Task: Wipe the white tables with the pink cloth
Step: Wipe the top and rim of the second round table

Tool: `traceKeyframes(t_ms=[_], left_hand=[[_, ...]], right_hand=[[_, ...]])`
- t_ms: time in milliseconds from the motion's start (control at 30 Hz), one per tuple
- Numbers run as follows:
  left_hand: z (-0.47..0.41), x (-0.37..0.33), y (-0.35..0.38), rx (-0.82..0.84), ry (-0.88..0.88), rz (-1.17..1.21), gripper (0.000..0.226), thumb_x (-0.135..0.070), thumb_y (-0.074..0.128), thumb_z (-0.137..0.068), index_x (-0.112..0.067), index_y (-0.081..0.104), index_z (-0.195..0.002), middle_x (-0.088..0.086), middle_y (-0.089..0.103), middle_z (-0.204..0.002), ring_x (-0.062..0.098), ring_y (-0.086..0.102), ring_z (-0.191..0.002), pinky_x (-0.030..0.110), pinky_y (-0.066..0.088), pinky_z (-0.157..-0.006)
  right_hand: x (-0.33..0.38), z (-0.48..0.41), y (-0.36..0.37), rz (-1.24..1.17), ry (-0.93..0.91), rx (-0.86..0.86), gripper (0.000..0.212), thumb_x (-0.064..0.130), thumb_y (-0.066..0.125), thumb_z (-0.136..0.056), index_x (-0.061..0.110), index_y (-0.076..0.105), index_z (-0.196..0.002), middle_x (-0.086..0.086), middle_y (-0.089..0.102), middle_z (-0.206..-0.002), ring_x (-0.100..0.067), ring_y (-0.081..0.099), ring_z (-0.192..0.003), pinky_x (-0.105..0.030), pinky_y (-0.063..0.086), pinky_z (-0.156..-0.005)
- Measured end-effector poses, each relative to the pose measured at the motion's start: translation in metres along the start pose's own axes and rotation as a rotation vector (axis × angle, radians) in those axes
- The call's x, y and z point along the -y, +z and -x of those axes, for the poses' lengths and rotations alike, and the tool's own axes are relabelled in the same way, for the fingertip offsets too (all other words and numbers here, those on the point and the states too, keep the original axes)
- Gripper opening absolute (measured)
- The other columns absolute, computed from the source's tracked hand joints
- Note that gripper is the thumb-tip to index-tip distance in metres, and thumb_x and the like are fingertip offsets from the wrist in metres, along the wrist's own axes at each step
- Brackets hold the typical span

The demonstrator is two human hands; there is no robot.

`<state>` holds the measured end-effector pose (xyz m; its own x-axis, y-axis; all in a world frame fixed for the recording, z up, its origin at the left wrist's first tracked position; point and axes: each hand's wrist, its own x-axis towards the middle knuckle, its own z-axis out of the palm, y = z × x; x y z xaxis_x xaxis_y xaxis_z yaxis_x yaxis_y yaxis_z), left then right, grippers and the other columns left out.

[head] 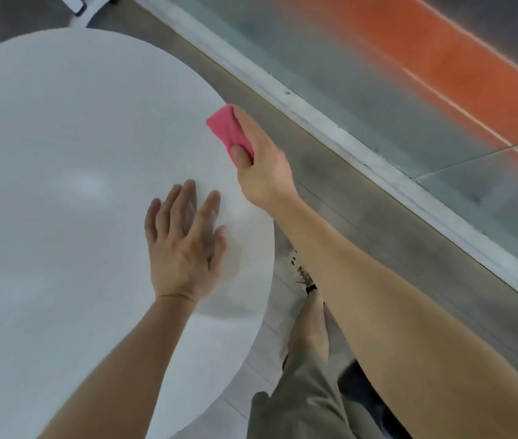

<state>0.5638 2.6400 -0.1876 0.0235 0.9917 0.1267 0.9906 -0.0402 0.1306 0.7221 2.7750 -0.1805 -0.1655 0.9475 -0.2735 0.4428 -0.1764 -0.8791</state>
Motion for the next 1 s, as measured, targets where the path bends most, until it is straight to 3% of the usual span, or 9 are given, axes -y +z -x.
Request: traceKeyframes(t_ms=[67, 167, 267, 333, 467, 567, 700, 833, 1000], left_hand=[[0.001, 0.0, -0.001, 0.012, -0.008, 0.021, 0.052, -0.041, 0.051, -0.108, -0.022, 0.058, -0.156, 0.017, 0.042, -0.169, 0.039, 0.038, -0.158, 0.064, 0.027, -0.127], [0.001, -0.002, -0.004, 0.016, -0.007, 0.057, 0.052, -0.041, 0.052, -0.108, -0.02, 0.059, -0.156, 0.016, 0.04, -0.17, 0.04, 0.038, -0.158, 0.066, 0.027, -0.126], [0.001, -0.001, -0.004, 0.042, -0.013, 0.05, 0.053, -0.041, 0.054, -0.108, -0.019, 0.058, -0.156, 0.017, 0.04, -0.17, 0.042, 0.037, -0.158, 0.066, 0.027, -0.126], [0.001, -0.001, -0.004, 0.05, 0.0, 0.026, 0.055, -0.041, 0.054, -0.108, -0.019, 0.056, -0.158, 0.019, 0.04, -0.17, 0.043, 0.037, -0.158, 0.067, 0.028, -0.126], [0.001, -0.002, -0.006, 0.044, 0.002, 0.035, 0.053, -0.037, 0.053, -0.109, -0.019, 0.056, -0.158, 0.02, 0.041, -0.169, 0.042, 0.036, -0.159, 0.067, 0.028, -0.126], [0.0, -0.001, -0.008, 0.026, 0.013, 0.061, 0.054, -0.035, 0.058, -0.106, -0.018, 0.058, -0.157, 0.019, 0.043, -0.168, 0.041, 0.037, -0.158, 0.068, 0.029, -0.125], [-0.003, -0.002, -0.013, 0.008, -0.012, 0.116, 0.051, -0.034, 0.064, -0.105, -0.016, 0.063, -0.153, 0.015, 0.05, -0.164, 0.037, 0.045, -0.155, 0.065, 0.034, -0.122], [-0.034, -0.001, -0.015, -0.096, -0.112, 0.21, 0.035, -0.031, 0.059, -0.108, -0.01, 0.074, -0.131, 0.01, 0.069, -0.136, 0.036, 0.065, -0.122, 0.051, 0.045, -0.107], [-0.124, 0.023, 0.004, -0.257, -0.262, 0.11, 0.023, -0.025, 0.065, -0.107, -0.009, 0.073, -0.122, 0.01, 0.068, -0.133, 0.035, 0.065, -0.122, 0.047, 0.046, -0.11]], right_hand=[[-0.011, 0.043, 0.005, -0.004, -0.046, -0.065, 0.06, 0.017, 0.047, -0.114, 0.026, 0.031, -0.171, 0.012, 0.036, -0.174, -0.001, 0.042, -0.151, -0.022, 0.045, -0.113], [-0.032, 0.128, 0.009, 0.041, -0.018, -0.061, 0.059, 0.026, 0.044, -0.118, 0.028, 0.023, -0.173, 0.017, 0.019, -0.179, 0.017, 0.024, -0.154, 0.001, 0.031, -0.11], [-0.034, 0.154, 0.008, 0.072, 0.014, 0.019, 0.063, 0.028, 0.045, -0.118, 0.033, 0.016, -0.174, 0.022, 0.01, -0.18, 0.023, 0.018, -0.152, -0.012, 0.041, -0.115], [-0.023, 0.109, 0.0, 0.053, -0.005, 0.044, 0.066, 0.027, 0.045, -0.118, 0.033, 0.012, -0.174, 0.022, 0.009, -0.18, 0.02, 0.025, -0.151, -0.023, 0.051, -0.108], [0.018, -0.041, -0.006, 0.104, 0.003, 0.198, 0.065, 0.021, 0.045, -0.115, 0.034, 0.019, -0.174, 0.013, 0.029, -0.176, -0.013, 0.046, -0.147, -0.029, 0.044, -0.109], [0.033, -0.081, 0.0, 0.075, 0.043, 0.264, 0.063, 0.024, 0.044, -0.116, 0.04, 0.019, -0.172, 0.01, 0.044, -0.168, -0.024, 0.054, -0.143, -0.029, 0.041, -0.106], [0.005, -0.015, -0.015, 0.021, 0.083, 0.224, 0.065, 0.025, 0.048, -0.115, 0.038, 0.02, -0.172, 0.013, 0.045, -0.167, -0.014, 0.049, -0.145, -0.029, 0.042, -0.113], [-0.019, 0.047, -0.038, 0.058, 0.07, 0.295, 0.067, 0.027, 0.047, -0.117, 0.037, 0.013, -0.174, 0.02, 0.032, -0.173, -0.003, 0.038, -0.152, -0.014, 0.035, -0.107], [0.012, -0.058, -0.016, 0.014, 0.034, 0.387, 0.07, 0.022, 0.048, -0.115, 0.038, 0.013, -0.173, 0.018, 0.03, -0.174, -0.003, 0.034, -0.151, -0.011, 0.027, -0.105]])
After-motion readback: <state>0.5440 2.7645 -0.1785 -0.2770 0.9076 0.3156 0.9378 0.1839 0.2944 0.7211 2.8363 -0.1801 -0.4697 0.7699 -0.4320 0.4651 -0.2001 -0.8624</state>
